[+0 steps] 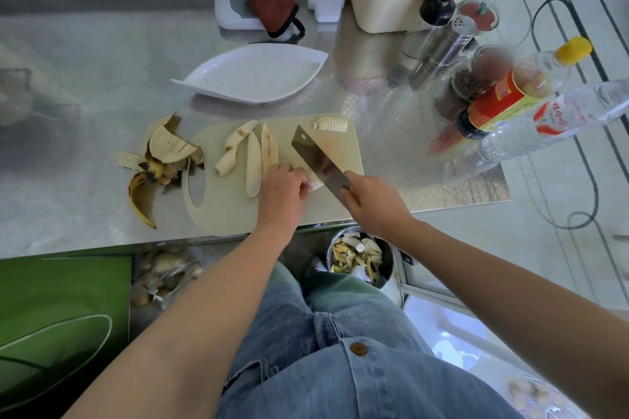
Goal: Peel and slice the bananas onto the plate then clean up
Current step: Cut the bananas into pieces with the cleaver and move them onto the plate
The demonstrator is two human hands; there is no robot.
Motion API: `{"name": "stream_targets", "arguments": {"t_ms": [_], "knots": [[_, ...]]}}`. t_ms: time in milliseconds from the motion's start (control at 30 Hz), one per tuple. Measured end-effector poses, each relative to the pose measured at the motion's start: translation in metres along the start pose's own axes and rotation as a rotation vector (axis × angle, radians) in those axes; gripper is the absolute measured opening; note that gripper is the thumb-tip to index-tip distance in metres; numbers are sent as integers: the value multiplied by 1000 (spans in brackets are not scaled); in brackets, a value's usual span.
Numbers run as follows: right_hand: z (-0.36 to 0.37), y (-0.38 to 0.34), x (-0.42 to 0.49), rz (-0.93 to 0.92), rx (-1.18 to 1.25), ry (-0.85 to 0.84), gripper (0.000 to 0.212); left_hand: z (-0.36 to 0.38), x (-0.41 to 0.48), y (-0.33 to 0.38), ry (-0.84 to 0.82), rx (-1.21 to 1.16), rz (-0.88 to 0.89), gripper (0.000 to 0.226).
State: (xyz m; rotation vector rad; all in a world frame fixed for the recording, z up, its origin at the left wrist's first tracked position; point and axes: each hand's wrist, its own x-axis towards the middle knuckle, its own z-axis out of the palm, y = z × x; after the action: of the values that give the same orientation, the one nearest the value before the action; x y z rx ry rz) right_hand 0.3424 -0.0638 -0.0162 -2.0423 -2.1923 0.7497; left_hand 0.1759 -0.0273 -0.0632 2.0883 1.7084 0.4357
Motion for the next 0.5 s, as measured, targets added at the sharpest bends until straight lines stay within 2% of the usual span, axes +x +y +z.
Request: {"name": "stream_targets", "arguments": {"t_ms": [167, 500], "knots": [[-4, -1, -1, -12, -4, -30, 11, 0, 0, 1, 5, -4, 3, 10], [0, -1, -2, 3, 2, -54, 11, 1, -1, 0, 13, -15, -3, 9]]}}
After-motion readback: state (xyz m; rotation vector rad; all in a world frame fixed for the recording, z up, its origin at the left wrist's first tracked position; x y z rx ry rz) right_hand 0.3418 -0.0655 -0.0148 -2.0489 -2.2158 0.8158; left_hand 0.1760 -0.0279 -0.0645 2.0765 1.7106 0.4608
